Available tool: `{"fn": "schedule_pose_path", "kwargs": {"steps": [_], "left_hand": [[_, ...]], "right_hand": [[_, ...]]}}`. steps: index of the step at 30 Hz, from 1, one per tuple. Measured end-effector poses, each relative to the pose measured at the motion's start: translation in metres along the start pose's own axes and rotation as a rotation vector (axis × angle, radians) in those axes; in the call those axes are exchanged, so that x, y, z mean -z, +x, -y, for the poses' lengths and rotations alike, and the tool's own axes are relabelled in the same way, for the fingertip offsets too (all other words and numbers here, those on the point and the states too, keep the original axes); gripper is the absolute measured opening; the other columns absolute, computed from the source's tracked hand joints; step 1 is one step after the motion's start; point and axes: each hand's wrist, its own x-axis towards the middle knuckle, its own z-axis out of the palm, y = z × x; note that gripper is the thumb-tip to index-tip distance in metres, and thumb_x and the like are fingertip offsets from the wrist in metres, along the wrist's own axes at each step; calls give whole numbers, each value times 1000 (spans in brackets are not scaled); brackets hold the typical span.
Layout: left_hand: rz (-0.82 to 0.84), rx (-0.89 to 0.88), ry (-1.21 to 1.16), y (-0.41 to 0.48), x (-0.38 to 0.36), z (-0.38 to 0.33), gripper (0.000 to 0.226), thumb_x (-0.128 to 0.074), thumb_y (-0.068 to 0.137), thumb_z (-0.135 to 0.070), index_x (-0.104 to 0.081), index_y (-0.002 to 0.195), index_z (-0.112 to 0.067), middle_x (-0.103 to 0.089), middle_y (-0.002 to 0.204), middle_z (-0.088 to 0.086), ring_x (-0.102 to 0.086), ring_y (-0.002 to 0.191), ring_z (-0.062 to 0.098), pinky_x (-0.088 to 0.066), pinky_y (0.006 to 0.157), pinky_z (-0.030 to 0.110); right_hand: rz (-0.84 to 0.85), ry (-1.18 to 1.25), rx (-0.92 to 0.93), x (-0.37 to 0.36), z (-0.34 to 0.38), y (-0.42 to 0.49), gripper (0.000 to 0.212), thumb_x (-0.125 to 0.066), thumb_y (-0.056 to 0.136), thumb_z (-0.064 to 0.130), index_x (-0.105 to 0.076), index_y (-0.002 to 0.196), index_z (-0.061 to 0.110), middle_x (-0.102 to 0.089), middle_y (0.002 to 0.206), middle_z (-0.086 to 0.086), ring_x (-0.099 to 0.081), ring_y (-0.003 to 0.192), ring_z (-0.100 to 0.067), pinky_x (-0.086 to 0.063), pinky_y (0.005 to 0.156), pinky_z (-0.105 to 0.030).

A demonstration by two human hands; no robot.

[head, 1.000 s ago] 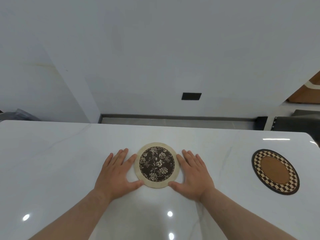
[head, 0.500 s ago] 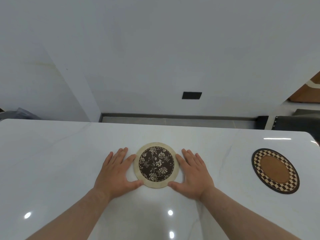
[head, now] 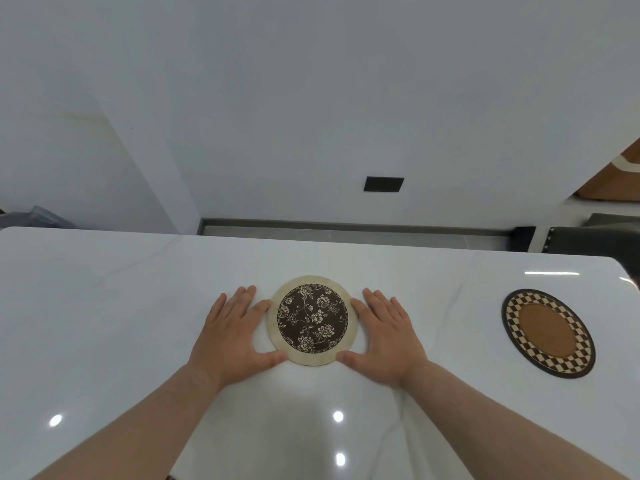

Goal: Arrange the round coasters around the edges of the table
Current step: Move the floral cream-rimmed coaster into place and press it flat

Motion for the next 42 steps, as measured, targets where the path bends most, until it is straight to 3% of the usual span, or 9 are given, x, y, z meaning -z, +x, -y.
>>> {"fn": "schedule_pose_path", "kwargs": {"steps": [5,8,11,13,21,31,42], "left_hand": [[84,-4,3,4,5,0,102,-45,59,-87,-26,145,-34,-8,162,1,1,149,16,5,121,39],[192,0,-7,9,16,-2,97,-51,66,-79,-27,145,-30,-10,161,4,-3,149,19,-2,121,41],[249,8,-14,14,35,-2,71,-60,78,-59,-41,138,-26,-31,154,1,-27,142,19,-25,115,35],[258,31,-69,12,47,-2,58,-61,82,-49,-47,133,-25,-45,143,-4,-41,131,16,-36,106,33],[217,37,-154,-10,94,-10,44,-58,89,-41,-52,131,-29,-49,141,-12,-44,130,12,-36,105,28],[135,24,-198,-42,124,-23,37,-54,92,-39,-53,129,-32,-51,139,-12,-47,125,11,-39,103,30],[109,16,-117,-110,147,-34,44,-52,93,-36,-44,137,-33,-46,143,-13,-47,125,10,-37,102,27]], "right_hand": [[71,38,-25,4,1,5,104,-51,65,82,-17,150,31,-7,163,1,1,150,-17,5,122,-38],[138,53,-53,19,6,12,96,-62,68,69,-27,147,28,-21,159,-3,-16,147,-24,-10,122,-39],[139,110,-66,36,10,12,72,-67,79,44,-37,142,26,-44,146,0,-39,134,-26,-31,113,-37],[111,146,-78,46,14,7,64,-65,83,33,-41,142,24,-49,142,0,-43,130,-25,-36,110,-37],[55,127,-23,87,34,-17,48,-52,90,14,-49,137,22,-54,138,0,-47,127,-23,-38,107,-34],[9,169,-11,113,61,-42,42,-51,92,17,-52,134,22,-53,140,4,-44,131,-17,-34,110,-30],[29,77,36,128,78,-103,45,-51,93,22,-48,138,23,-51,142,4,-44,132,-17,-36,110,-31]]}}
